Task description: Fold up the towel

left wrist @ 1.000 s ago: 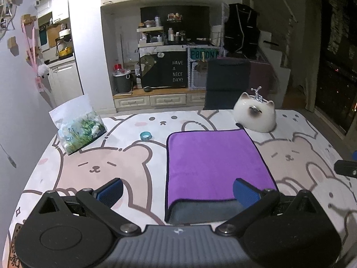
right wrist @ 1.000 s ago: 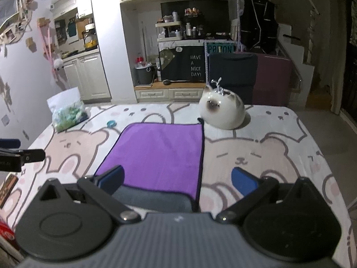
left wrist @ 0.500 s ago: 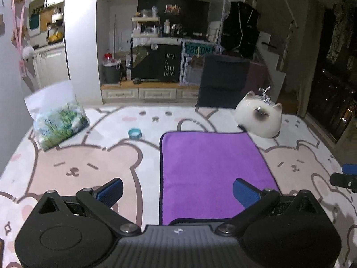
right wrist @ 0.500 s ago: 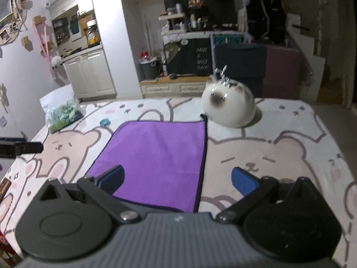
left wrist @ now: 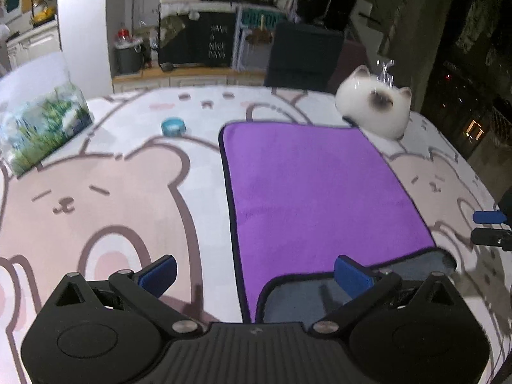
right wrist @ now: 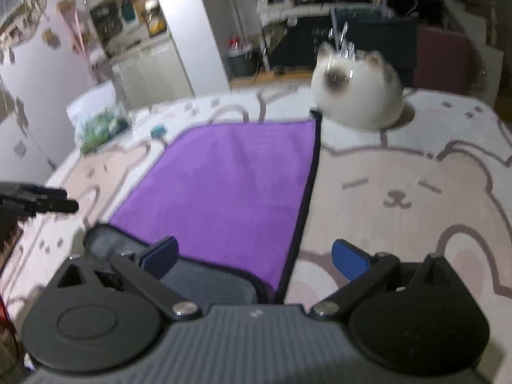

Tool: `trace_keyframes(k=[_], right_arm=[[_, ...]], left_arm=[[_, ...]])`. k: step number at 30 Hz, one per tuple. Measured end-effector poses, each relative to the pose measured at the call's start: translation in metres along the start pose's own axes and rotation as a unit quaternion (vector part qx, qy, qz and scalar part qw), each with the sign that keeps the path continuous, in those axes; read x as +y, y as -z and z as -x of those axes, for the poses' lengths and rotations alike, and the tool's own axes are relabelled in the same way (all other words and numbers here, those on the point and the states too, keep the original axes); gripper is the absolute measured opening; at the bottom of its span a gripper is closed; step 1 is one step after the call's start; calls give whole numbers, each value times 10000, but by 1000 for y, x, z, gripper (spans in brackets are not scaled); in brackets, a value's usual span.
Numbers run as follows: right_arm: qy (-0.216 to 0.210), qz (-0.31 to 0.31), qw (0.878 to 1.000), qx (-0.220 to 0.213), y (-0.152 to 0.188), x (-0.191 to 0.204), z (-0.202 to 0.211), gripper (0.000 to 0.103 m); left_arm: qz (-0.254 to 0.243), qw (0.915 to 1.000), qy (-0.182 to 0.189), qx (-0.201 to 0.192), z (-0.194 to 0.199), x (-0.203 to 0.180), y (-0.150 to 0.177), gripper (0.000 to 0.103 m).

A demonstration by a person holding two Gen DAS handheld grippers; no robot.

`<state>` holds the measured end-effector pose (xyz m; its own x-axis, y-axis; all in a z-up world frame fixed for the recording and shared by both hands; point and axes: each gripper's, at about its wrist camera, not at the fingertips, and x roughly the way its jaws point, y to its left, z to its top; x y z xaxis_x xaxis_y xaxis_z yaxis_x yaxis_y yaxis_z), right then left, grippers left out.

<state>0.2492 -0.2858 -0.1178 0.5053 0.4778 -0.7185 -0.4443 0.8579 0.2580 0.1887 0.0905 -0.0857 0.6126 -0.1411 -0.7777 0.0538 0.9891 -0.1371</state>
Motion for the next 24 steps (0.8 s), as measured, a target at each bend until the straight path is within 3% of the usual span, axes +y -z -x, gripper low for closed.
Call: trace_keyframes(k=[4,9,12,15,24], right_arm=[[-285,-74,9985,461,2,-8,-17,83],[-497,-85,9963,703,6,-19,-25,67],[-636,-119,9944,840,8,-20,-28,56],[-691,-93,9928,969,7,-18,-33,52],[-646,-65,9899,1261,10,-14,-41,40]], left_arm=[[119,9993,227,266,-9,9,7,103],[153,9973,553,451,-10,12,14,99],[219,9961,698,491,-12,14,12,79],[256,9956,696,569,-18,13,10,64],[214,9928,640,985,-38,14,15,40]])
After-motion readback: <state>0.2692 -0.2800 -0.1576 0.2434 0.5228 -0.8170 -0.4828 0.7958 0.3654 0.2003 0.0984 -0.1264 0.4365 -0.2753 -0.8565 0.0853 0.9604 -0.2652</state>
